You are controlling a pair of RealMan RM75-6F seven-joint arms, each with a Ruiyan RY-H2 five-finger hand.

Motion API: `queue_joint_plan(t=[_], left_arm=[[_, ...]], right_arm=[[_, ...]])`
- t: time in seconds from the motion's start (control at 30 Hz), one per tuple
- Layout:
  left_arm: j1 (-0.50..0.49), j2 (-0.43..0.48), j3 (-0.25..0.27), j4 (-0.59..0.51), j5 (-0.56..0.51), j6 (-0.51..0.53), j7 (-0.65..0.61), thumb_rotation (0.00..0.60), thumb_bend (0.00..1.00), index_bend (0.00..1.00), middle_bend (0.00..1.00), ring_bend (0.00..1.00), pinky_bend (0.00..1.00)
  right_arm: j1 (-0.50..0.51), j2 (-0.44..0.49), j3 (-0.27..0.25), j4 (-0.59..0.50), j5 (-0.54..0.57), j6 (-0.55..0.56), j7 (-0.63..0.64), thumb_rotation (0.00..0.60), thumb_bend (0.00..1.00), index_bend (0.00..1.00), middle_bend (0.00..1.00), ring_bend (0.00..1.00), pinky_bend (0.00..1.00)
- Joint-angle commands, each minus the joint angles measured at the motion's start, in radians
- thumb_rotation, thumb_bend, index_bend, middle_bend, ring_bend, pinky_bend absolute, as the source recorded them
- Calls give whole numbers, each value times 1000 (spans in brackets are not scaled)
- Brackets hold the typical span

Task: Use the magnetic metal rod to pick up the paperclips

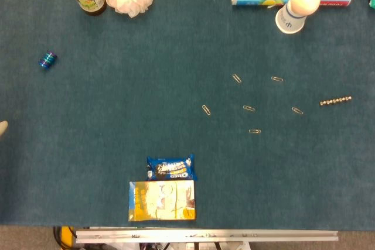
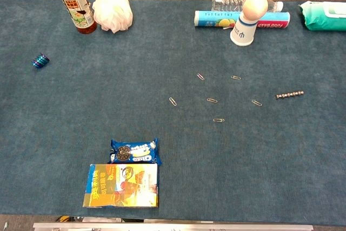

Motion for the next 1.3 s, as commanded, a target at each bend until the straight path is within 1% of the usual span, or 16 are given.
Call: queue_joint_plan(t=[0.03, 0.23, 0.4, 0.57, 0.67, 0.83, 0.97, 1.03, 1.1, 1.2, 1.3], left_arm=[[3, 5, 5, -4, 12, 10, -7, 600, 120, 398, 471, 405, 573], [3, 16, 6, -9, 0, -3, -13, 600, 120, 398, 471, 402, 572], [3, 16, 4, -8, -10, -8, -11, 600, 120, 398, 468, 399, 572], [6, 22, 7, -17, -14, -9, -3, 600, 120, 399, 468, 405, 572], [9, 22, 7, -17, -10, -1, -11, 600, 120, 399, 468, 405, 572], [7, 27, 6, -18, -20, -12, -16, 600, 121, 399, 468, 405, 572], [13, 29, 8, -21, -17, -3, -16, 600, 120, 399, 468, 405, 572], [16, 30, 9, -22, -17, 0, -14, 600, 120, 399, 468, 405, 572], [19, 32, 10, -25, -20, 2, -11, 600, 120, 399, 468, 403, 572], [24, 33, 9, -29, -26, 6, -10, 600, 120, 399, 468, 400, 572], [24, 34, 8, -30, -29, 2, -7, 600, 121, 399, 468, 399, 572]], right_arm=[[-5, 0, -8, -6, -29, 21, -7, 600, 0, 189, 353, 234, 392], [3, -3, -10, -6, -24, 1, -16, 600, 0, 190, 355, 234, 392], [6, -7, -15, -4, -42, 5, -15, 600, 0, 193, 356, 234, 392], [10, -17, -17, 1, -65, 13, -26, 600, 0, 238, 365, 234, 392], [22, -29, -17, 24, -93, 16, -13, 600, 0, 252, 365, 234, 392], [72, -22, -25, 87, -153, -28, 28, 600, 0, 276, 365, 234, 388], [115, -22, -27, 127, -188, -63, 41, 600, 5, 334, 365, 234, 382], [142, -18, -30, 142, -198, -98, 60, 600, 34, 362, 364, 234, 382], [164, -14, -30, 154, -197, -131, 60, 600, 72, 384, 356, 234, 382], [190, -20, -25, 170, -180, -176, 32, 600, 100, 396, 327, 222, 382], [209, -34, -20, 179, -152, -215, 7, 600, 106, 399, 304, 201, 382]])
